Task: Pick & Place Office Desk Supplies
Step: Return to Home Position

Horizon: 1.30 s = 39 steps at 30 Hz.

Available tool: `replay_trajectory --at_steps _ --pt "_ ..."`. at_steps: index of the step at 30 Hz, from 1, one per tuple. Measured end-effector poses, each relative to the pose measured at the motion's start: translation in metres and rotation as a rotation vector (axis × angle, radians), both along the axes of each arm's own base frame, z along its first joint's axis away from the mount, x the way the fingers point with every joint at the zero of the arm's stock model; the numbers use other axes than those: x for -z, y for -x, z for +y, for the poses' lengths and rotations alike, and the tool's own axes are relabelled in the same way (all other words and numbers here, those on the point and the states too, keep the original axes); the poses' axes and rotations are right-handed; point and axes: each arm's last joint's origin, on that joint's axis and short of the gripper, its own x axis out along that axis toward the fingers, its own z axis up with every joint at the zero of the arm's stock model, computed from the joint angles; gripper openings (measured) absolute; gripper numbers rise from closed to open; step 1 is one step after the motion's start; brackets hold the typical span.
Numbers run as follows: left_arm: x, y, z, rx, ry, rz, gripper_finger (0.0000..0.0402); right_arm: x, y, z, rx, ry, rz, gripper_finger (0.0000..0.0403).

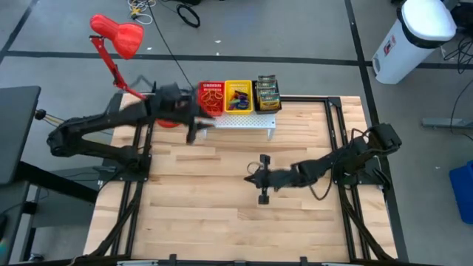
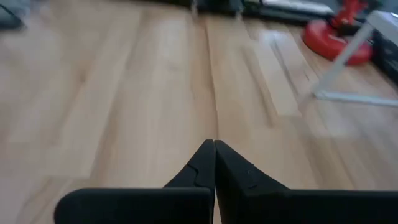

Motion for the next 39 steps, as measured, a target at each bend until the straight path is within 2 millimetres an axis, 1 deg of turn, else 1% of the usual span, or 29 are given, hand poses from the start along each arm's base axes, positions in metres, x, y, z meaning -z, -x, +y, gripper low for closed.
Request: replay_trajectory --at_steps 3,6,9,13,16,18,20,22,27,32,34,39 --pt "0.026 -0.006 -0.023 0.071 -0.045 -0.125 0.0082 0.008 0.011 -0.017 -0.084 -0.055 -0.087 0.0003" --pt "0.049 -0.005 -0.040 0.074 -0.066 -0.277 0.0037 0.002 0.028 -0.033 -0.097 -0.083 -0.140 0.0002" --pt "0.073 0.001 -0.051 0.080 -0.065 -0.381 0.0009 -0.003 0.048 -0.052 -0.086 -0.097 -0.161 0.0002" --pt "0.093 0.013 -0.058 0.055 -0.060 -0.485 0.0009 -0.017 0.077 -0.073 -0.120 -0.121 -0.248 0.0001" --pt "0.105 0.022 -0.059 0.042 -0.046 -0.522 0.0012 -0.021 0.102 -0.091 -0.103 -0.120 -0.297 0.0001" --pt "0.111 0.026 -0.060 0.039 -0.033 -0.534 0.0012 -0.021 0.120 -0.103 -0.098 -0.127 -0.334 0.0001" --pt "0.118 0.030 -0.060 0.038 -0.027 -0.529 0.0009 -0.016 0.136 -0.112 -0.070 -0.150 -0.361 0.0001" --pt "0.120 0.033 -0.061 0.046 -0.023 -0.542 0.0007 -0.010 0.150 -0.119 -0.046 -0.169 -0.394 0.0001" --pt "0.124 0.043 -0.063 0.050 -0.024 -0.583 0.0006 0.002 0.176 -0.127 -0.009 -0.161 -0.473 0.0001" --pt "0.132 0.061 -0.066 0.066 -0.020 -0.624 0.0007 0.014 0.195 -0.130 0.019 -0.169 -0.509 0.0001" --pt "0.138 0.070 -0.067 0.045 -0.016 -0.633 0.0007 0.013 0.200 -0.132 0.031 -0.173 -0.517 0.0001" --pt "0.136 0.076 -0.063 0.005 -0.013 -0.626 0.0007 0.012 0.211 -0.132 0.057 -0.168 -0.535 0.0001"
